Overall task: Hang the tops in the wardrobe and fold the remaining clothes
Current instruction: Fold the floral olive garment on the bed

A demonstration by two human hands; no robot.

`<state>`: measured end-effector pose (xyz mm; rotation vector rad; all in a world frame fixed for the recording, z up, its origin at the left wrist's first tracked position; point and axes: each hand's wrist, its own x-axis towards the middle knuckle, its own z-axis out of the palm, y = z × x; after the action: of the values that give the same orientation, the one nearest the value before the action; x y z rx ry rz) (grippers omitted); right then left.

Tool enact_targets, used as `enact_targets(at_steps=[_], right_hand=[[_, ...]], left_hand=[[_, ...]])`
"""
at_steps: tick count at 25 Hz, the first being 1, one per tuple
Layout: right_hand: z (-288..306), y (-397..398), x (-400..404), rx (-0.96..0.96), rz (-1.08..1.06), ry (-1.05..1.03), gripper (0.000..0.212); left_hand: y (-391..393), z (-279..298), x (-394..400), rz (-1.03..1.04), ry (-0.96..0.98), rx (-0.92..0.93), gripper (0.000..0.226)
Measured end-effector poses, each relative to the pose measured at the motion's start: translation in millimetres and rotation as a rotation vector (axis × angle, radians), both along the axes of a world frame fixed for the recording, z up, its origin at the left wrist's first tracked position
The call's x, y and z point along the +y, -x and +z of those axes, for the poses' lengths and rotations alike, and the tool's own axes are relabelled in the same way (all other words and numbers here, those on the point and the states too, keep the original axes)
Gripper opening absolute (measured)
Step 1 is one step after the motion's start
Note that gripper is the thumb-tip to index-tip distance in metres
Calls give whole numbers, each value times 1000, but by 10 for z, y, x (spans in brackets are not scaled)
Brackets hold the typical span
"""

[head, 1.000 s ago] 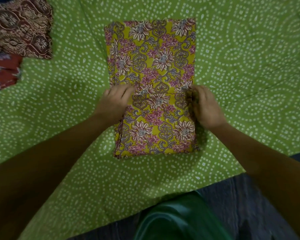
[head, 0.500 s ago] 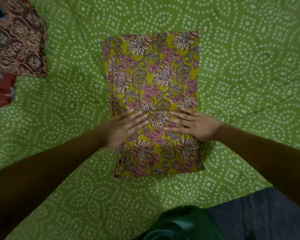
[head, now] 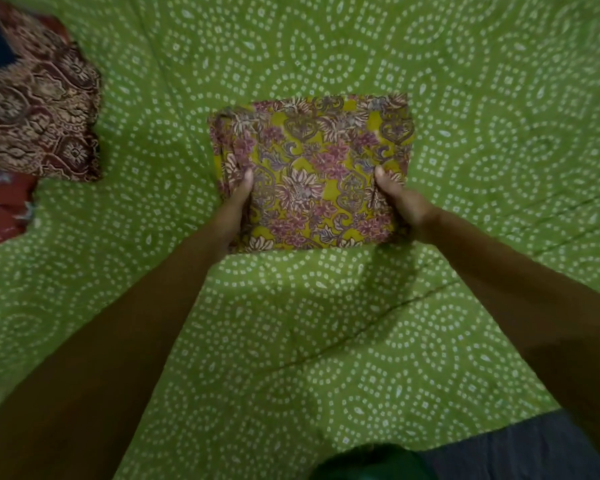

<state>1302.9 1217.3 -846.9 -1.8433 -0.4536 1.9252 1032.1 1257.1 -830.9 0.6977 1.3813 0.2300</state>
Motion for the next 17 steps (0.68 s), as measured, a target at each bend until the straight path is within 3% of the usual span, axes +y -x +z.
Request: enact_targets(at_steps=[1,2,3,4,5,7,9,10,14,17], right_hand=[[-6,-14,-41,-135,-21,-23,46],[9,-22,-96,-318,-62,-90,46],[24,-22,-137,-566,-82,-191,43],[61,15,-190,-841,-95,-318,38],[108,104,-223,-1050,-65,-484,35],[122,436,-286,-1068,174,-770,42],[-139,699,-365,-1051,616,-805,53],[-278,722,-331,-1102,765,-756,56],[-514,414,379,-1337,776,-761,63],[-488,223,817,-1395,723,-768,69]], left_hand=[[15,45,-50,27,2,58,61],[33,80,-115,46,-64,238,53],[36,125,-192,17,-218,499,47],[23,154,-282,-56,-476,816,44],[-39,180,-382,-139,-753,1007,38],[-324,127,-498,-409,-1094,938,40],[-606,-90,-474,-767,-1124,813,53],[-669,-212,-384,-846,-1075,824,57],[-663,-534,231,-763,-1023,1088,72],[-637,-481,635,-651,-1011,1180,82]])
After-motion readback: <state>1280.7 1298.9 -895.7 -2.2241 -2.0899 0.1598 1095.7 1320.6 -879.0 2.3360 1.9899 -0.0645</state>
